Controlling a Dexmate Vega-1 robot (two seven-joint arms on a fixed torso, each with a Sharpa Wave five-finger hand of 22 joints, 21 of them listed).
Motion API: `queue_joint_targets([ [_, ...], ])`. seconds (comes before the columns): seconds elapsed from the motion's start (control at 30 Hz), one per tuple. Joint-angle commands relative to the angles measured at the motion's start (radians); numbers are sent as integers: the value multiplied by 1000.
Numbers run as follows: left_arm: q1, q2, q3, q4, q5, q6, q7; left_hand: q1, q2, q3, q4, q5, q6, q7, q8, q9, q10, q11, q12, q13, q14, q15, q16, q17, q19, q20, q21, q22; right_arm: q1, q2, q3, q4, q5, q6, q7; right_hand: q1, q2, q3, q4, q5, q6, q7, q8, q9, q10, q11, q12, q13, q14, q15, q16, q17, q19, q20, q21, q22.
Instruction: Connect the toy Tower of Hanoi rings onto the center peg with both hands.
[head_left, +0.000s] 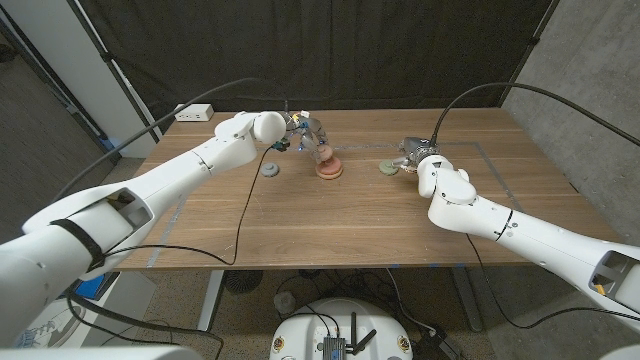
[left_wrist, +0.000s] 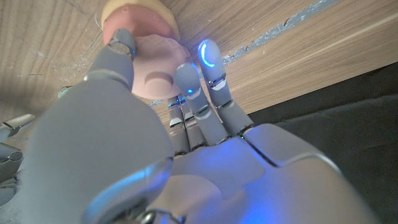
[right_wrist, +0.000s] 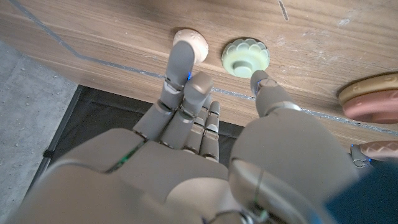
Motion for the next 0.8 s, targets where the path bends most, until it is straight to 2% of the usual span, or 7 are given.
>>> queue_joint_targets([
  [0.03, -19, -26, 22, 39, 0, -18, -4, 20, 23, 24, 20, 7, 7, 0, 3, 2, 99, -92, -3, 53, 12, -1, -1, 5, 5, -110, 2, 4, 1, -1, 3, 7, 16, 5, -10, -7, 4, 9, 0, 7, 12, -1, -2, 3, 8, 0, 6, 4, 2, 2, 2, -2, 9, -52, 4, 0],
  [0.8, -34, -58, 49, 99, -8, -33, 2, 20, 23, 20, 21, 7, 11, 0, -2, 5, 103, -92, -3, 53, 13, -1, -12, 2, 7, -110, 3, 3, 0, -5, 7, 12, 36, 2, -23, -7, 5, 10, -1, 9, 12, 0, -3, 3, 11, 2, 6, 4, 5, 2, 4, 0, 14, -53, 7, 3],
])
